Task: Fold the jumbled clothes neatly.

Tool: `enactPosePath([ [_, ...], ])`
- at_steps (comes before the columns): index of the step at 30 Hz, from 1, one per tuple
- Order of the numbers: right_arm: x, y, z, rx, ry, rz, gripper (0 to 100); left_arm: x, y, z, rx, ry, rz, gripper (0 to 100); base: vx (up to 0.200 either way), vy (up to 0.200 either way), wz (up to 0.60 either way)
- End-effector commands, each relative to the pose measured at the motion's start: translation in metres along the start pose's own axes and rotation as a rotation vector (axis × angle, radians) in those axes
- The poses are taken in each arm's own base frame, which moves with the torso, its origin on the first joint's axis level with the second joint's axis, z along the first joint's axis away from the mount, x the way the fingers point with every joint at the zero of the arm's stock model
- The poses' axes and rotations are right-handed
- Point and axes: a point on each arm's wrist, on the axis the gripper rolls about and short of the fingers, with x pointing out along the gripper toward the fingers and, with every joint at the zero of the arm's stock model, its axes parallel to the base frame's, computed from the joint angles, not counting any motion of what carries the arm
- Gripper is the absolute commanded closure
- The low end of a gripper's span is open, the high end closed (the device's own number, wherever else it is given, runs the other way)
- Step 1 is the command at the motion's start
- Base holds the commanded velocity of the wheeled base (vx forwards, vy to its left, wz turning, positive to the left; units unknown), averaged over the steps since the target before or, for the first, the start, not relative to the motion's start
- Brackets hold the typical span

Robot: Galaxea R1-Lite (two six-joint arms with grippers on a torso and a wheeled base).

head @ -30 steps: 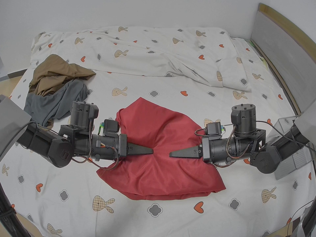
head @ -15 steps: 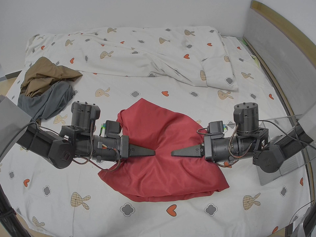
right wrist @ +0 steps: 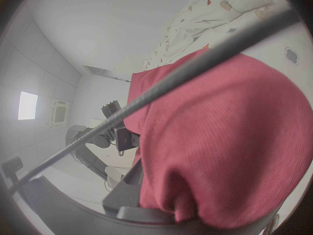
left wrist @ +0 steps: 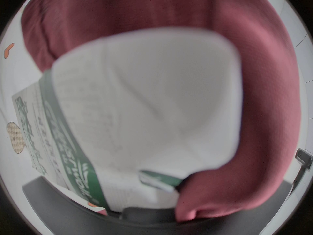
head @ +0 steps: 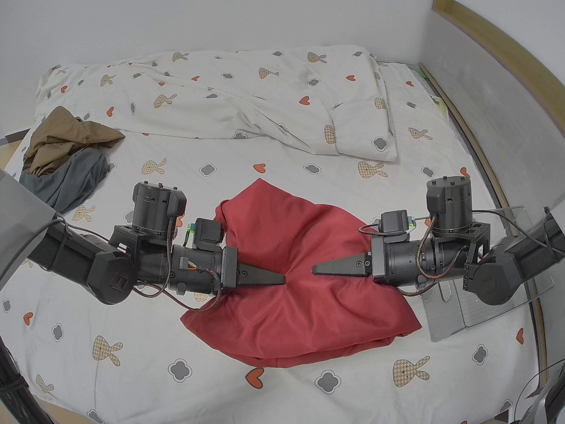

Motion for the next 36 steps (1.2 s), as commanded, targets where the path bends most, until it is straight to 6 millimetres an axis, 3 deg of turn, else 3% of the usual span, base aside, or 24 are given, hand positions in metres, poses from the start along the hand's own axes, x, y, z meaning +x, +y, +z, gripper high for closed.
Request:
enactPosePath([
  [1,-0.0021,0.0039,0.0009,-0.01,-0.007,0.006,100,-0.0001,-0.0005,0.0005,0.001,-0.001,-0.001,100,0.0,0.0,0.0],
  [12,-0.0019,0.0029,0.0,-0.008,-0.004,0.004,100,0.0019,0.0018,0.0014,-0.001,0.0,0.001,100,0.0,0.0,0.0],
  [18,-0.0012,0.0008,-0.0014,-0.002,0.001,0.0,100,0.0024,0.0026,0.0014,-0.002,0.001,0.002,100,-0.2,0.0,0.0],
  [36,-0.0025,0.0019,-0.002,-0.003,0.0,0.001,100,0.002,0.0029,0.0016,-0.001,0.0,0.003,100,0.0,0.0,0.0],
])
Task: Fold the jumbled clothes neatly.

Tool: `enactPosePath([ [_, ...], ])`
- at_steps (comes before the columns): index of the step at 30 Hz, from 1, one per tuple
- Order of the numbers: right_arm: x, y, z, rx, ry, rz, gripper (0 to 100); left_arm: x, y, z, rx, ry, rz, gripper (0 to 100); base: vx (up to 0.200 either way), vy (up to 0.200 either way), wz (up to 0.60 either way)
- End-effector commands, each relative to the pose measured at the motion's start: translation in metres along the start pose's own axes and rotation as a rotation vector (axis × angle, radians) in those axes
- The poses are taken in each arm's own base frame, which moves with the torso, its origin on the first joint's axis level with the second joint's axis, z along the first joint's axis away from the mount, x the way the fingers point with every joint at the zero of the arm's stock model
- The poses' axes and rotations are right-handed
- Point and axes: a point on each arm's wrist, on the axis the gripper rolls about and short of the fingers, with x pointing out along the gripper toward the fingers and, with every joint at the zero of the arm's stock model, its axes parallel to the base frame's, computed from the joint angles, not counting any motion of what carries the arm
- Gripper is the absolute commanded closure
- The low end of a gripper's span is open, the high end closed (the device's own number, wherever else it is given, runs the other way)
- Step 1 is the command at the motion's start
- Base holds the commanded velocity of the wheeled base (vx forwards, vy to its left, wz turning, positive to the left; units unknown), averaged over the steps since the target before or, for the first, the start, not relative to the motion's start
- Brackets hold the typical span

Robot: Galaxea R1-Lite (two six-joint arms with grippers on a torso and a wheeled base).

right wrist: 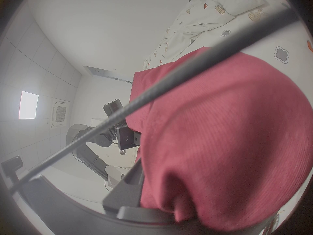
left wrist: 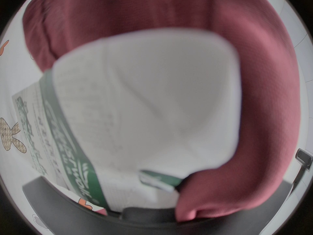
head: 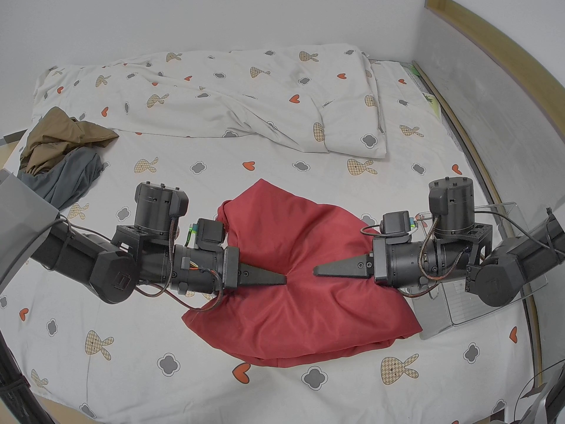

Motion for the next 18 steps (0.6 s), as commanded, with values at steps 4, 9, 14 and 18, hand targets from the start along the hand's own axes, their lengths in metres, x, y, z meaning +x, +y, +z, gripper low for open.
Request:
enactPosePath([
  [4,-0.0003,0.0012,0.0005,-0.003,-0.002,0.003,100,0.0003,0.0003,0.0003,0.0,0.0,0.0,100,0.0,-0.15,0.0],
  [9,-0.0003,0.0012,0.0005,-0.003,-0.002,0.003,100,0.0005,0.0008,0.0001,-0.002,0.0,0.001,100,0.0,-0.2,0.0],
  [14,-0.0003,0.0012,0.0005,-0.003,-0.002,0.003,100,-0.0001,0.0006,0.0005,-0.001,-0.002,0.001,100,0.0,-0.2,0.0],
  [18,-0.0006,0.0014,0.0003,-0.002,-0.002,0.003,100,-0.0001,0.0006,0.0006,0.0,-0.003,0.001,100,0.0,-0.2,0.0],
])
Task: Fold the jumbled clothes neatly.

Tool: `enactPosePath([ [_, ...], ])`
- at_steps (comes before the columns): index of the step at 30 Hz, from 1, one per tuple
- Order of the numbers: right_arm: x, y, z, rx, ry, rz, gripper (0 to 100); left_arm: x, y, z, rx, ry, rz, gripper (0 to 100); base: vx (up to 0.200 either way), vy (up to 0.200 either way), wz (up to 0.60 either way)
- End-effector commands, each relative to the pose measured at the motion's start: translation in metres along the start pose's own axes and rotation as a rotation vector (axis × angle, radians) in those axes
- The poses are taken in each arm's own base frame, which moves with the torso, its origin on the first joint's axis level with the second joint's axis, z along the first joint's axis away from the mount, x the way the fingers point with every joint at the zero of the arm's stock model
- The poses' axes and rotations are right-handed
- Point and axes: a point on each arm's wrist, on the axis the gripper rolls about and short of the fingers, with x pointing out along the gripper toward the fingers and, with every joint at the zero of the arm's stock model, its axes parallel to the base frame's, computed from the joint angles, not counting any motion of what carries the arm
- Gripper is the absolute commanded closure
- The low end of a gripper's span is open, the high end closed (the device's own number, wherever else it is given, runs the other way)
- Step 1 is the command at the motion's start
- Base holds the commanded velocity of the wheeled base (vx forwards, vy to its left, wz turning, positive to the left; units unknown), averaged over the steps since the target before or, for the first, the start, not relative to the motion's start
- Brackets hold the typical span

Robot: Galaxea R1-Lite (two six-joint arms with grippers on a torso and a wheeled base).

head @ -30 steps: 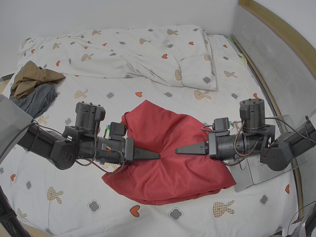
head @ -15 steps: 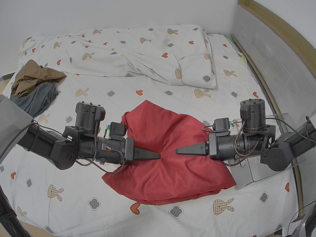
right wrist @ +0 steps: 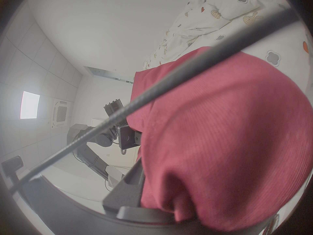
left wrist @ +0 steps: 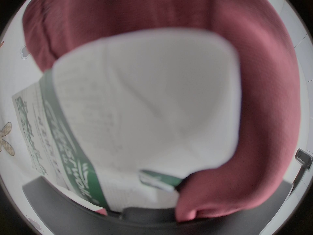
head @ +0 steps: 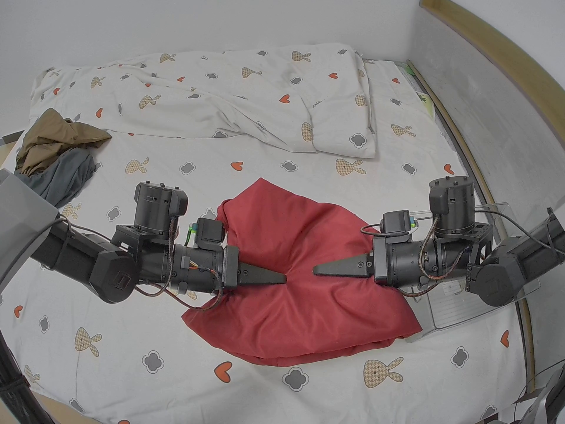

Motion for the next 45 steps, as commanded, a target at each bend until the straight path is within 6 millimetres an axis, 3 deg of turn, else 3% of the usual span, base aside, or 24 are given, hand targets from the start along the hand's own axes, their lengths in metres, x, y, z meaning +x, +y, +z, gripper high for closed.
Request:
enactPosePath([
  [1,0.0,0.001,-0.001,0.0,0.002,0.002,100,0.0,0.0,0.0,-0.001,0.0,0.001,100,0.0,-0.2,0.0],
  [8,-0.002,0.01,-0.001,-0.013,-0.012,-0.007,100,-0.002,-0.003,0.0,0.006,-0.004,-0.003,100,0.0,-0.143,0.0],
  [17,-0.013,0.033,-0.002,-0.032,-0.031,-0.024,100,-0.002,-0.031,-0.001,0.057,0.0,-0.043,100,0.0,0.0,0.0],
  [31,-0.039,0.031,0.002,-0.059,-0.072,-0.104,100,0.028,-0.07,-0.009,0.088,0.003,0.039,100,0.0,0.0,0.0],
  [38,-0.058,0.024,0.002,-0.123,-0.124,-0.224,100,0.027,-0.091,0.007,0.102,-0.013,0.014,100,0.0,0.0,0.0],
  [45,-0.078,0.021,0.005,-0.112,-0.179,-0.257,100,0.049,-0.108,0.008,0.122,0.038,-0.025,100,0.0,0.0,0.0],
])
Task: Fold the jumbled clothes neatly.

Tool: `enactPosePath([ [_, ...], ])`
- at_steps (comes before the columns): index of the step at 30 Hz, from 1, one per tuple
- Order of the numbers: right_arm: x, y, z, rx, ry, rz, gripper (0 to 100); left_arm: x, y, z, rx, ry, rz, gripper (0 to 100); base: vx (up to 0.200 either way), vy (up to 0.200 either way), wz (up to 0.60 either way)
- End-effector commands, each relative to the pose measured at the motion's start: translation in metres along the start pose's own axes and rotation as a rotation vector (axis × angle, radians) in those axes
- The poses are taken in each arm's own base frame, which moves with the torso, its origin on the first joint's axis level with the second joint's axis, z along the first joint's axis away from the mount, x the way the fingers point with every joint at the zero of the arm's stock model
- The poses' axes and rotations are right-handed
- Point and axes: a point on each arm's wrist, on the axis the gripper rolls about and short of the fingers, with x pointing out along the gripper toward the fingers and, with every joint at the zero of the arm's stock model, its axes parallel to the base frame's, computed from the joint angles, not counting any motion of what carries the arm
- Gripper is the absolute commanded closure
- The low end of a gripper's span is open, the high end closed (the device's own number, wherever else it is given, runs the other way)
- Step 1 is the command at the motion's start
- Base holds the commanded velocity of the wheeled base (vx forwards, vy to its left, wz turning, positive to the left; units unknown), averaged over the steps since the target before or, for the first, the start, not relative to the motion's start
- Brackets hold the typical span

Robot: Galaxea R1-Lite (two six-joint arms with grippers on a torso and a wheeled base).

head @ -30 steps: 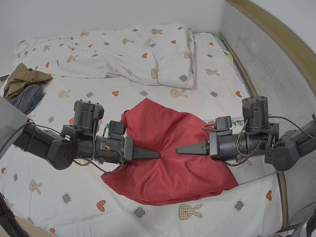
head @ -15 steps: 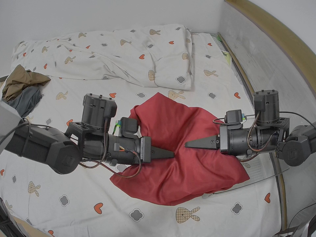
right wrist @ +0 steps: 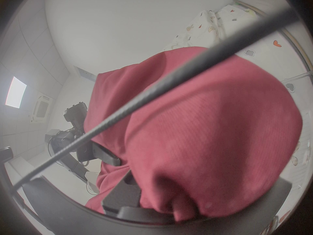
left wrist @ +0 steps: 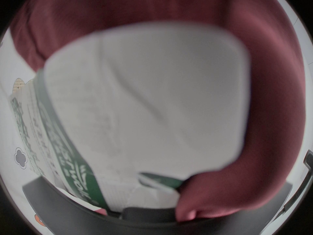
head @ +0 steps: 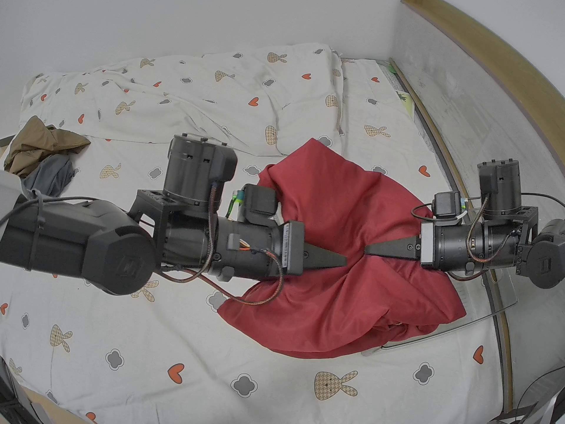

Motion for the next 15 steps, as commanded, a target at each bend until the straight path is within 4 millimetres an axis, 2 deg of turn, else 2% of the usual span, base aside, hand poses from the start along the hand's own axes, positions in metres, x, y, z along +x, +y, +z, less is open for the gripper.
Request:
enactPosePath([
  [1,-0.016,-0.003,0.004,0.002,-0.048,-0.024,100,0.018,-0.011,0.001,0.018,0.032,-0.033,100,0.0,0.0,0.0],
  [7,-0.033,-0.009,0.004,0.017,-0.085,-0.059,100,0.041,-0.012,0.008,0.019,0.043,-0.059,100,0.0,0.0,0.0],
  [15,-0.055,-0.017,0.002,0.017,-0.135,-0.109,100,0.06,-0.013,0.01,0.031,0.054,-0.082,100,0.0,0.0,0.0],
])
